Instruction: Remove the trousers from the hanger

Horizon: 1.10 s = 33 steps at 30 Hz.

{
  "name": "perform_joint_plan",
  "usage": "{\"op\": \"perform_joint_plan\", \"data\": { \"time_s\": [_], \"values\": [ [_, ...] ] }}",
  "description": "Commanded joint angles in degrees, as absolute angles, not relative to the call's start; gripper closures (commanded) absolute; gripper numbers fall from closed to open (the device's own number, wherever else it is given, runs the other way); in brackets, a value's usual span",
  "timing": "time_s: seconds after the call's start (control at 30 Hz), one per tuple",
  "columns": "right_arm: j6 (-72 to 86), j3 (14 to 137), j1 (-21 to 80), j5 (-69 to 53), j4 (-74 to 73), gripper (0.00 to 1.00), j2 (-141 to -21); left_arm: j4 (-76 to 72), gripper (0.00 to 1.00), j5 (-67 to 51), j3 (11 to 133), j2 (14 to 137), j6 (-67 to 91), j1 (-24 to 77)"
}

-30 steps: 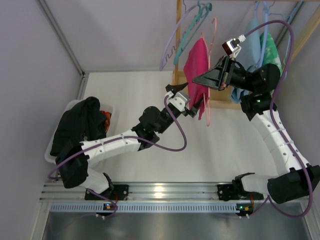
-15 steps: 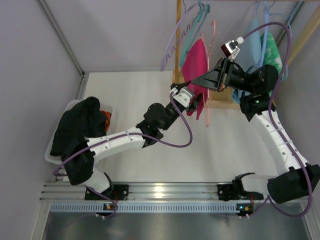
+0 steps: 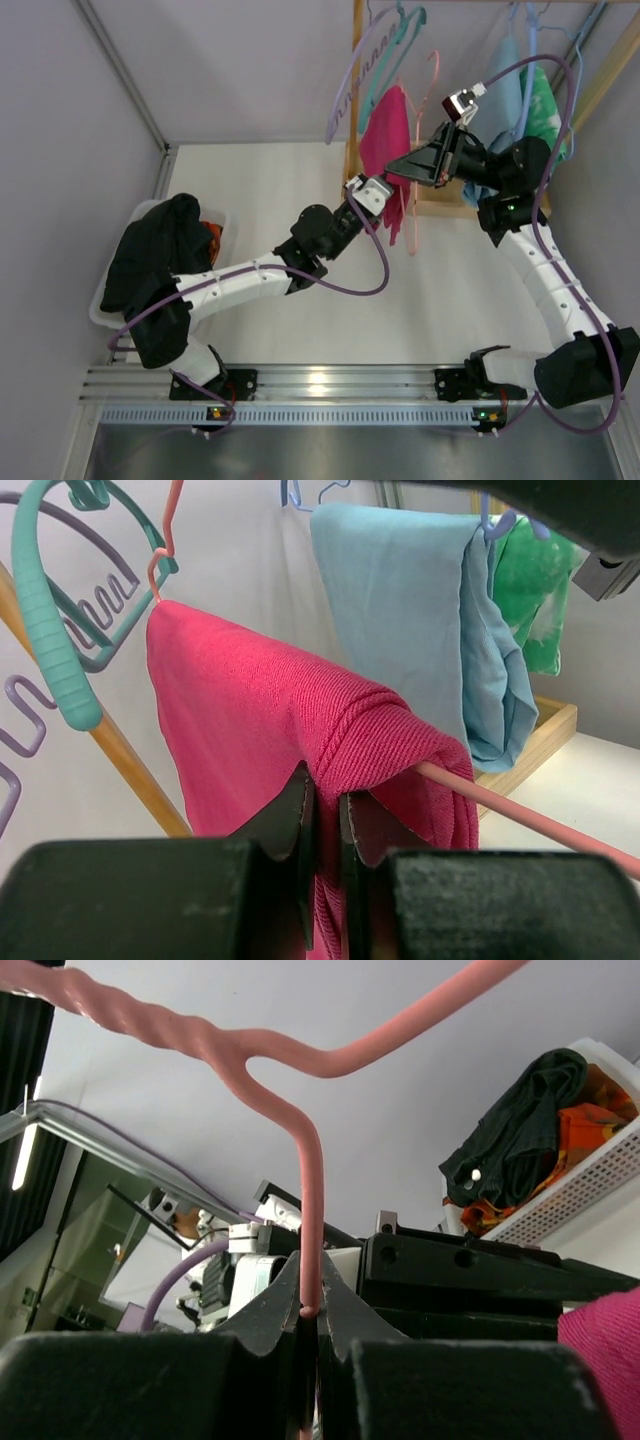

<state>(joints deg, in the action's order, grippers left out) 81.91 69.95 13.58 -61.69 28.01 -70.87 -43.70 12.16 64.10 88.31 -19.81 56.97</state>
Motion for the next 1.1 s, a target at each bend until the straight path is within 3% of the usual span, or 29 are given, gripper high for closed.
{"op": "perform_joint_plan", "data": {
  "time_s": [0.0,0.7,1.07],
  "values": [
    [79.36,70.23,11.87,-61.44,38.41,1.0,-67.24,-45.89,1.0,13.54,67.93,84.82,-20.39,56.16],
    [76.29,49.67,1.67,-58.89,34.54,1.0,-64.25,-35.78,1.0,13.0,80.23,79.28,-16.87,55.81],
    [60.4,41.93,-3.34,-58.89,21.28,1.0,-63.46,-30.5,1.0,14.15,87.18,77.26,-16.52,55.9]
  ]
}}
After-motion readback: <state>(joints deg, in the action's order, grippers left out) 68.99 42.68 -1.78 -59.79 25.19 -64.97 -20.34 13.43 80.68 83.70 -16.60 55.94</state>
